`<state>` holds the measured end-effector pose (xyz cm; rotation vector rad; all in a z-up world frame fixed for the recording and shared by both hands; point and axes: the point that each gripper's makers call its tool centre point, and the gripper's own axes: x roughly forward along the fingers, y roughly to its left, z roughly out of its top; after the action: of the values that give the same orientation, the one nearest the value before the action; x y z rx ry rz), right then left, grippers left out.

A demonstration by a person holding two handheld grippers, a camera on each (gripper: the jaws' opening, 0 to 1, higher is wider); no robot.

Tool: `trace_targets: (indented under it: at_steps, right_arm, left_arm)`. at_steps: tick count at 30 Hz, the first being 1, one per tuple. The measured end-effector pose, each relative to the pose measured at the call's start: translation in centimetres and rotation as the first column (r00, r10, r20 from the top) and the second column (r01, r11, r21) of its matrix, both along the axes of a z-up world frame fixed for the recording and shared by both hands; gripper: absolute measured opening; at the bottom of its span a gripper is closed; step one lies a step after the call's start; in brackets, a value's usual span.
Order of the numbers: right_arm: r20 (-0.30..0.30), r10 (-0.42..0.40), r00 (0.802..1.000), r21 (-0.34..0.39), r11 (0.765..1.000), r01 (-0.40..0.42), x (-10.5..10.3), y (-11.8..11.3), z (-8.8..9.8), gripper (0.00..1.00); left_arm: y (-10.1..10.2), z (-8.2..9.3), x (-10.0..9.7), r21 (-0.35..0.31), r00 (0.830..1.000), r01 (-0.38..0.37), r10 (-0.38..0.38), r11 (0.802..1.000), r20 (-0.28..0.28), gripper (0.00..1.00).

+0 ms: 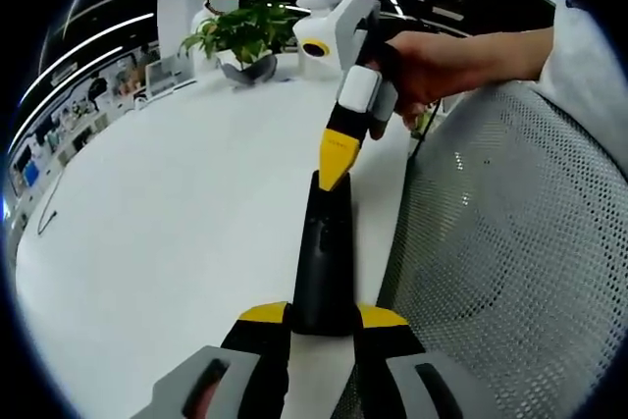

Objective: Press the specified remote control buttons in sequence, fully releasing each button before pressing the next.

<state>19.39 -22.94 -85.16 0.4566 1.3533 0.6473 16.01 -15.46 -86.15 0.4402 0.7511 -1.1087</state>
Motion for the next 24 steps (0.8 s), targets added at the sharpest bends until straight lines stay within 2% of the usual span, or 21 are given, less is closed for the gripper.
trace_targets:
  at_steps: [4,7,12,13,14,16,20,24]
  right_arm:
    - [0.005,0.005,1.0,-0.01,1.0,-0.005,-0.1,-0.17,-0.03,0.0]
    - [0.038,0.037,0.999,-0.043,0.998,-0.036,-0.19,0.0,-0.06,0.0]
    - [0.045,0.05,0.998,-0.064,0.997,-0.047,-0.29,-0.12,-0.21,0.0]
    - [0.057,0.052,0.997,-0.069,0.996,-0.049,-0.22,-0.02,-0.15,0.0]
    - [0.06,0.056,0.997,-0.074,0.996,-0.052,-0.29,-0.01,-0.16,0.0]
    - [0.068,0.06,0.996,-0.077,0.996,-0.054,-0.23,-0.09,-0.22,0.0]
    - [0.029,0.029,0.999,-0.034,0.999,-0.028,-0.18,-0.27,-0.23,0.0]
    - [0.018,0.034,0.999,-0.029,0.999,-0.033,-0.27,-0.11,-0.04,0.0]
  left_arm:
    - [0.0,-0.02,0.07,-0.002,1.0,-0.005,0.005,1.0,-0.003,0.24]
    - [0.01,-0.01,0.03,-0.007,1.0,-0.013,0.013,1.0,-0.007,0.24]
    - [-0.08,0.11,0.05,-0.01,0.999,-0.029,0.029,1.0,-0.015,0.25]
    - [-0.08,0.16,0.07,-0.025,0.996,-0.068,0.067,0.997,-0.051,0.25]
    - [-0.09,0.2,0.17,-0.029,0.995,-0.076,0.074,0.997,-0.065,0.25]
    - [-0.05,0.18,0.27,-0.032,0.995,-0.074,0.072,0.997,-0.063,0.25]
    - [-0.09,0.14,0.05,-0.025,0.998,-0.056,0.055,0.998,-0.043,0.25]
    - [-0.06,0.13,-0.05,-0.019,0.999,-0.039,0.039,0.999,-0.024,0.24]
